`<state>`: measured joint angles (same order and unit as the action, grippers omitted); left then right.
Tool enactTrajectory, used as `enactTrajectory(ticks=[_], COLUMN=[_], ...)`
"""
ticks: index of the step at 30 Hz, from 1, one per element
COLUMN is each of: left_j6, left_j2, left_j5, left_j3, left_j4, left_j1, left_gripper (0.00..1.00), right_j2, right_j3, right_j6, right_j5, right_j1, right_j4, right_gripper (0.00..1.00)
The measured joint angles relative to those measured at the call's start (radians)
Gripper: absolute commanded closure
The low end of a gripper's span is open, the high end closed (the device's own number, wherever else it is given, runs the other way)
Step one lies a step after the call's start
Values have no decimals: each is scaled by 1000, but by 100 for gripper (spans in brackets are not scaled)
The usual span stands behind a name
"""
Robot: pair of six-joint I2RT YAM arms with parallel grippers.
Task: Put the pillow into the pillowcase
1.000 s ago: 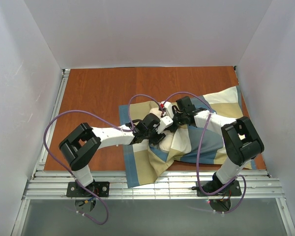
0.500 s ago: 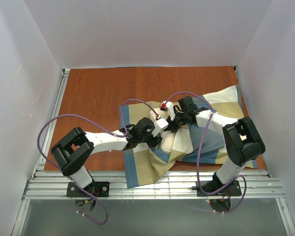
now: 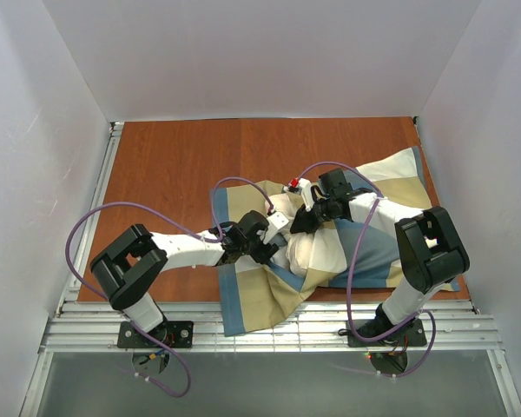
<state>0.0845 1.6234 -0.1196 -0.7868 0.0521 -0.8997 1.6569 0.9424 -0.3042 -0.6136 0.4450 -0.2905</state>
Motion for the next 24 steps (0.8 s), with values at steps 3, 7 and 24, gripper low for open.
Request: enactTrajectory(ticks=[3,7,24], left_j6=[-2,-2,26], left_j2=[0,-21,97], left_j5=[-2,1,-38], left_j3=[0,0,-37], left_j4=[-3,-12,-132], left_j1=[0,-5,-90], left_gripper=[23,23,39], right_j2=[0,0,-3], right_j3=[0,1,5], right_j6=[7,10,12], right_j5=[0,0,-23], right_j1=[0,0,-11], right_j4=[0,-2,-33], right_gripper=[99,99,99])
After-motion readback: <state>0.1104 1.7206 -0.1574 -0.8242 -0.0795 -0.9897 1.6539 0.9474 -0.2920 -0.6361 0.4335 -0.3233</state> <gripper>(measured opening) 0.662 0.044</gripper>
